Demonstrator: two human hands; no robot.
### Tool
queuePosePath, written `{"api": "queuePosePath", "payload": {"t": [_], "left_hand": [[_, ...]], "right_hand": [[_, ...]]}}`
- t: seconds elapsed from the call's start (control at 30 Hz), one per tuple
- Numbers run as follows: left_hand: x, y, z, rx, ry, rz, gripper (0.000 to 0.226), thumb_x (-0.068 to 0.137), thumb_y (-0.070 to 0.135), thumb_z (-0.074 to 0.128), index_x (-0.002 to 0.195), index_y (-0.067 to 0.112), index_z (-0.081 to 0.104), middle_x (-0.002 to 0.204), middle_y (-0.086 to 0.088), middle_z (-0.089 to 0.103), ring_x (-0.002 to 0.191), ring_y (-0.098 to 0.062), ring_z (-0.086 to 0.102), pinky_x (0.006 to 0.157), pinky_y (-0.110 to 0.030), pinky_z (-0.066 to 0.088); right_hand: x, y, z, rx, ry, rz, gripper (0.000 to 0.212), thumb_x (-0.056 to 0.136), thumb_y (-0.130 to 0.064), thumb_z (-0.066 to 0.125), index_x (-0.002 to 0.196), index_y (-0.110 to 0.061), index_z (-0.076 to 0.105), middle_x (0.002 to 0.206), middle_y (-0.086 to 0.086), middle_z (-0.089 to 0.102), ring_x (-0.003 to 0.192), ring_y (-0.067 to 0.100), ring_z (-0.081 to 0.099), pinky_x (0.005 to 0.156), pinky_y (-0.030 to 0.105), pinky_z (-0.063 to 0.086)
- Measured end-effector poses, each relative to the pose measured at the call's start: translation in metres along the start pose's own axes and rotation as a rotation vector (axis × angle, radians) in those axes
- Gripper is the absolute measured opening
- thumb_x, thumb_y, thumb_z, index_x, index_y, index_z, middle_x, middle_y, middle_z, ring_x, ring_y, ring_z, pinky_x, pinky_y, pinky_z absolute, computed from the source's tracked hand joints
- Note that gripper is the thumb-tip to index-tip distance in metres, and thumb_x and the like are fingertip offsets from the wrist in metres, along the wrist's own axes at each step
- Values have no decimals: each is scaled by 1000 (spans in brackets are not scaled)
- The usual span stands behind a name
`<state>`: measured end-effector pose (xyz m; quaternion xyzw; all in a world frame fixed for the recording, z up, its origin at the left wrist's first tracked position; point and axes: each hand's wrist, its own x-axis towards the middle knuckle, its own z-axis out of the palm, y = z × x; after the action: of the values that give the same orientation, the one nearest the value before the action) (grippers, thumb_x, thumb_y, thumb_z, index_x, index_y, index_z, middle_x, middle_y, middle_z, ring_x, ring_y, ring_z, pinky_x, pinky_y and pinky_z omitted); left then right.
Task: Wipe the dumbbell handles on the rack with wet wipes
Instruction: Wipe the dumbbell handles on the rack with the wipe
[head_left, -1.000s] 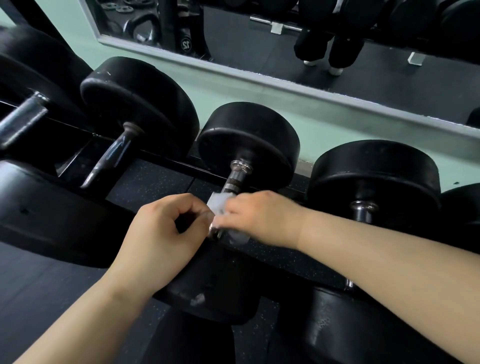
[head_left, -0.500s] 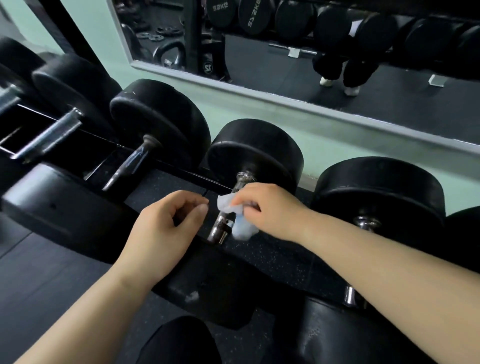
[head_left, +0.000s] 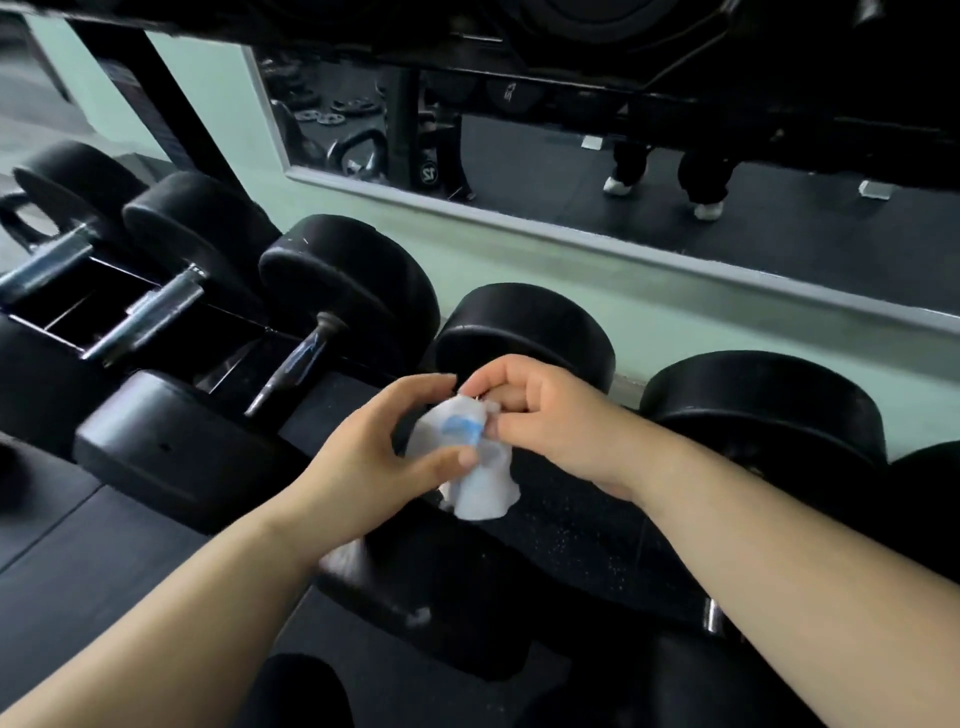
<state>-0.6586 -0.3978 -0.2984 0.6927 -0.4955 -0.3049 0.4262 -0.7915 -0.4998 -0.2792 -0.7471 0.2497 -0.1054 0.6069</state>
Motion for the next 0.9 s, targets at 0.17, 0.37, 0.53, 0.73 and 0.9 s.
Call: {"api": "queuePosePath", "payload": {"t": [0.17, 0.37, 0.53, 0.73, 0.9], "left_hand": [[27, -16, -29, 75, 88, -19, 16, 76, 18, 69, 67, 8, 61, 56, 3, 56, 47, -3, 47, 44, -9, 35], [51, -36, -43, 56, 120, 58, 16, 82, 17, 62, 78, 3, 55, 63, 2, 52, 56, -8, 47, 43, -10, 35], [83, -16, -39, 200, -196, 105, 13, 87, 16, 52, 76, 10, 54, 65, 1, 51, 58, -11, 46, 41, -12, 34], [110, -34, -24, 479, -580, -102, 29, 88, 17, 53, 60, 17, 44, 62, 3, 44, 59, -11, 43, 51, -15, 32], [102, -35, -10, 129, -713, -335, 17, 90, 26, 51, 81, 14, 58, 88, -6, 59, 79, -20, 56, 71, -27, 45]], "right_hand": [[17, 7, 27, -153, 280, 36, 18, 88, -14, 54, 99, -26, 48, 88, -15, 54, 84, 5, 54, 67, 6, 43], [0, 27, 58, -270, 590, 213, 28, 87, -6, 50, 88, -35, 48, 95, -12, 54, 79, -1, 52, 62, -1, 39], [-13, 43, 89, 43, 1003, 326, 28, 87, -2, 48, 76, -28, 50, 75, -2, 56, 61, 10, 49, 54, 15, 40], [-14, 28, 100, -55, 1162, 383, 24, 86, -8, 47, 73, -25, 57, 65, -3, 55, 57, 10, 46, 50, 13, 36], [-12, 22, 98, -94, 1126, 443, 19, 86, -9, 47, 77, -20, 60, 66, -8, 55, 62, 8, 48, 53, 12, 34]]}}
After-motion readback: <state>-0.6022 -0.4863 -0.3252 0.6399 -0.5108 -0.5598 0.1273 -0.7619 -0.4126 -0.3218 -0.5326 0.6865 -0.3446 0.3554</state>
